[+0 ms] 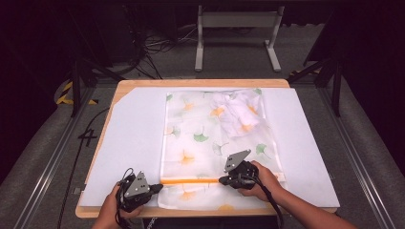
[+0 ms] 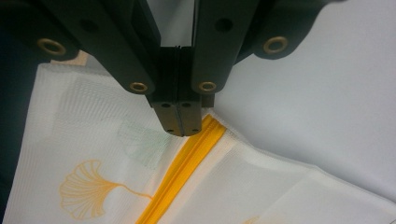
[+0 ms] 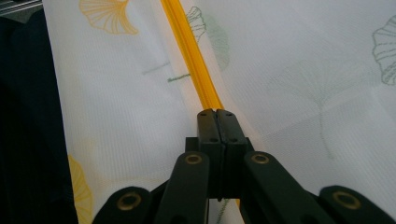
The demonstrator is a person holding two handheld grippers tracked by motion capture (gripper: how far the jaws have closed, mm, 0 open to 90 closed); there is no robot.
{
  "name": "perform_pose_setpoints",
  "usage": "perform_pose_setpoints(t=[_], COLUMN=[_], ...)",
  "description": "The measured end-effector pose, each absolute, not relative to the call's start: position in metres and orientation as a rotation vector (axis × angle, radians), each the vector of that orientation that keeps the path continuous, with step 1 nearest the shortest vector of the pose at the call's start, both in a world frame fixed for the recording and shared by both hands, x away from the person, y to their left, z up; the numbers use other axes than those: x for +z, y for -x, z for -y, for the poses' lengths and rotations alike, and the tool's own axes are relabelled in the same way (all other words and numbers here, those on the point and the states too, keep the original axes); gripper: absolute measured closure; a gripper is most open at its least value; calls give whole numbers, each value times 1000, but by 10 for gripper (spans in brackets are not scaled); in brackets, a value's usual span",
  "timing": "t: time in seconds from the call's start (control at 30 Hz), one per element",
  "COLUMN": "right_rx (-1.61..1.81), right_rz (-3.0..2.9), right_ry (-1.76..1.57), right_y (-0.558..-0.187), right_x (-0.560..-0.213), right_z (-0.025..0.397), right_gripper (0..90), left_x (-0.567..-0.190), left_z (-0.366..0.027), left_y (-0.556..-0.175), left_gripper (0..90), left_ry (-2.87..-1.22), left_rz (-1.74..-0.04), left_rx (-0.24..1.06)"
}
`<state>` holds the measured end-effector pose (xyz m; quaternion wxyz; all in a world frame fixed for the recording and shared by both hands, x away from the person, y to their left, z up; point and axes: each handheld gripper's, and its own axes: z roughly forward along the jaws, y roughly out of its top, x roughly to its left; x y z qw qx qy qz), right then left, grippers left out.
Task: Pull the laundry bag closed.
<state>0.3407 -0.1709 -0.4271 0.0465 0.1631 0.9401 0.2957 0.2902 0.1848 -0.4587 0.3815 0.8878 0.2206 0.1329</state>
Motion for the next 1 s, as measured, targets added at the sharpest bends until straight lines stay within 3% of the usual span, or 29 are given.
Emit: perform_pose_setpoints(t=[1.0], right_rx=[934], right_rz=[-2825], right_ry=[-615], right_y=[-332], right_x=[-429], right_z=[213], right_gripper=[900], left_x=[-460], left_z=[-186], left_y=[-290], left_gripper=[900], left_ry=[-2252], left_rz=[-578], left_rx=[330])
